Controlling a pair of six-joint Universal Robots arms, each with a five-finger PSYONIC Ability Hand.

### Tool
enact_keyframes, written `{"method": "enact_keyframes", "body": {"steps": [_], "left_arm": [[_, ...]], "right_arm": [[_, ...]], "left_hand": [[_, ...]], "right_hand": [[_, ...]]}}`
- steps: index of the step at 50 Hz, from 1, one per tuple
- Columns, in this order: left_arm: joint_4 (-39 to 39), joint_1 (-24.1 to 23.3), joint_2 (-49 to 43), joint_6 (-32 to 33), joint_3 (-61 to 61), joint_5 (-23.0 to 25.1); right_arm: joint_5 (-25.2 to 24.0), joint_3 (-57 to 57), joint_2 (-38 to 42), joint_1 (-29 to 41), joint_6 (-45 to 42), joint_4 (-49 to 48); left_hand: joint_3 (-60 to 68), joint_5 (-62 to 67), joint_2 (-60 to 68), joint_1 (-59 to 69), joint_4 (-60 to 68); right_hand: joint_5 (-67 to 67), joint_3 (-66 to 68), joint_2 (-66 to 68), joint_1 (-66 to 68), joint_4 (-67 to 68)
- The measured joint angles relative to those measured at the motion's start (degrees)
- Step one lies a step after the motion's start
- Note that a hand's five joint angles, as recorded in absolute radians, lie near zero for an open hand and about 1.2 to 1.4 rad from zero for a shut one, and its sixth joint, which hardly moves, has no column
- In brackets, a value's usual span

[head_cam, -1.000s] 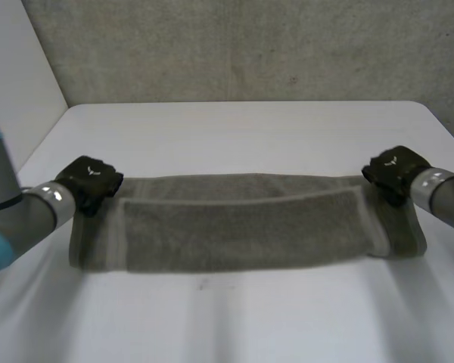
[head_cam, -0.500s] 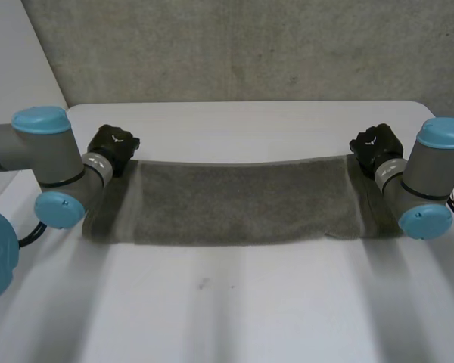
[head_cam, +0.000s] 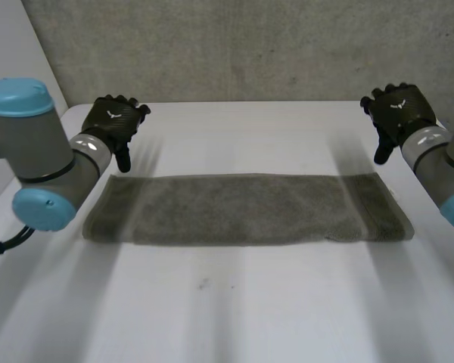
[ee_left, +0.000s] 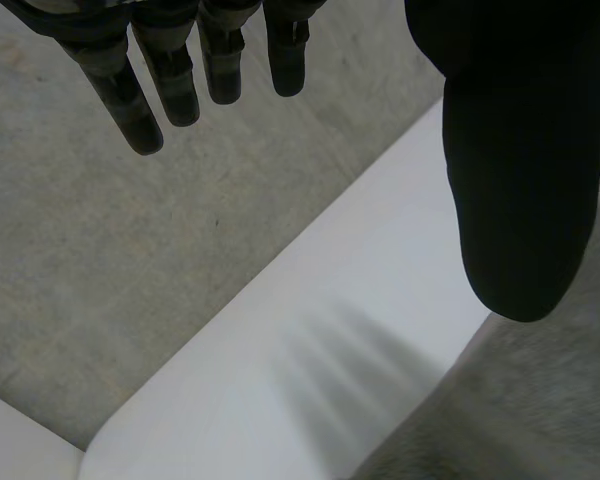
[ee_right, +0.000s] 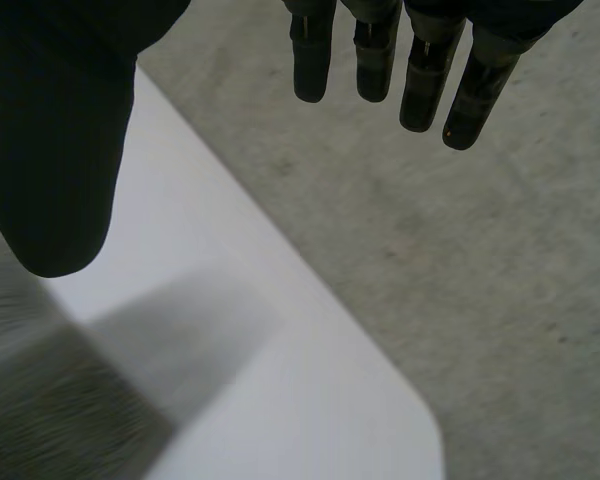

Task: Fold the towel.

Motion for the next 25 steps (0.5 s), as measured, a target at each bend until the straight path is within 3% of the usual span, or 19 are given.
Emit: {"method": "enact_keyframes", "body": {"steps": [12, 14, 21, 25], "left_arm": [[9.70, 1.67, 14.93, -7.63, -21.75, 0.29], [13.47, 2.40, 18.17, -9.41, -27.50, 0.32], [19.81, 2.86, 21.60, -13.76, -35.16, 0.34], [22.52, 2.73, 22.67, -16.37, -37.92, 0.28]], "right_arm": [[-4.48, 11.84, -5.55, -5.16, -0.38, 10.69], [-7.05, 15.91, -5.97, -7.63, -1.21, 11.98], [-10.78, 21.78, -5.99, -11.30, -2.41, 9.23], [-12.08, 25.57, -5.41, -13.10, -3.58, 2.54]], "left_hand": [[-0.56, -0.05, -0.48, -0.60, -0.49], [-0.68, -0.05, -0.50, -0.60, -0.54], [-0.68, -0.05, -0.56, -0.60, -0.55], [-0.68, -0.05, -0.58, -0.60, -0.55]], "right_hand": [[-0.01, 0.00, 0.00, 0.00, 0.00], [-0.07, 0.00, 0.00, 0.00, 0.00], [3.58, 4.95, 3.48, 2.44, 3.77], [9.48, 11.51, 9.55, 8.33, 10.39]]}}
